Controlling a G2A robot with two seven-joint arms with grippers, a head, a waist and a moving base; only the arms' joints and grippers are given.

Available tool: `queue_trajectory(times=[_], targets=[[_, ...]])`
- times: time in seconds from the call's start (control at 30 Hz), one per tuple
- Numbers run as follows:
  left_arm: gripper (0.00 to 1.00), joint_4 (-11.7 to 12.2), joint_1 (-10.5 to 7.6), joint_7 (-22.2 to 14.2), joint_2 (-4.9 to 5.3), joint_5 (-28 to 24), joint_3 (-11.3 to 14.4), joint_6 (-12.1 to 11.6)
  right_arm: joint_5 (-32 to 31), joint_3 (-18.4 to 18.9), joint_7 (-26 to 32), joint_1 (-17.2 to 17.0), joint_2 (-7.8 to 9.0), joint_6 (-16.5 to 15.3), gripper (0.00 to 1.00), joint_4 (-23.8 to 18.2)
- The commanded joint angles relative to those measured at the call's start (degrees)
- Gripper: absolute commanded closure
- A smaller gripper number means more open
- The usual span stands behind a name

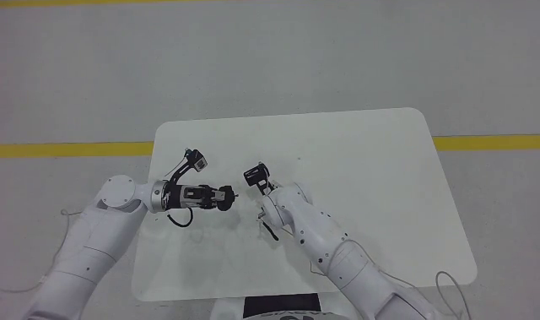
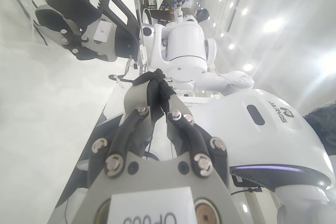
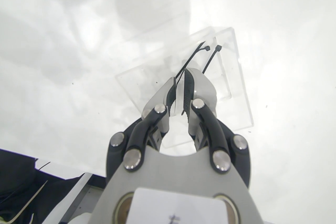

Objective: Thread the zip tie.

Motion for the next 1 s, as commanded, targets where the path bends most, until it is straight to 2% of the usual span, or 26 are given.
queue_trajectory(times=[0.0, 0.5, 0.63, 0.67, 0.97], targets=[[1.00, 0.00, 0.00, 0.00, 0.00, 0.00, 0.00, 0.00, -0.07, -0.05, 0.02, 0.07, -0.06, 0.05, 0.90, 0.12], [1.00, 0.00, 0.00, 0.00, 0.00, 0.00, 0.00, 0.00, -0.73, -0.58, 0.39, 0.72, -0.58, -0.07, 0.89, 1.45], [1.00, 0.00, 0.00, 0.00, 0.00, 0.00, 0.00, 0.00, -1.05, -0.62, 0.47, 0.80, -0.68, 0.06, 0.95, 1.60], [1.00, 0.00, 0.00, 0.00, 0.00, 0.00, 0.00, 0.00, -1.17, -0.62, 0.46, 0.79, -0.71, 0.14, 1.00, 1.61], [1.00, 0.00, 0.00, 0.00, 0.00, 0.00, 0.00, 0.00, -1.63, -0.29, 0.35, 0.56, -0.84, 0.34, 1.00, 1.47]])
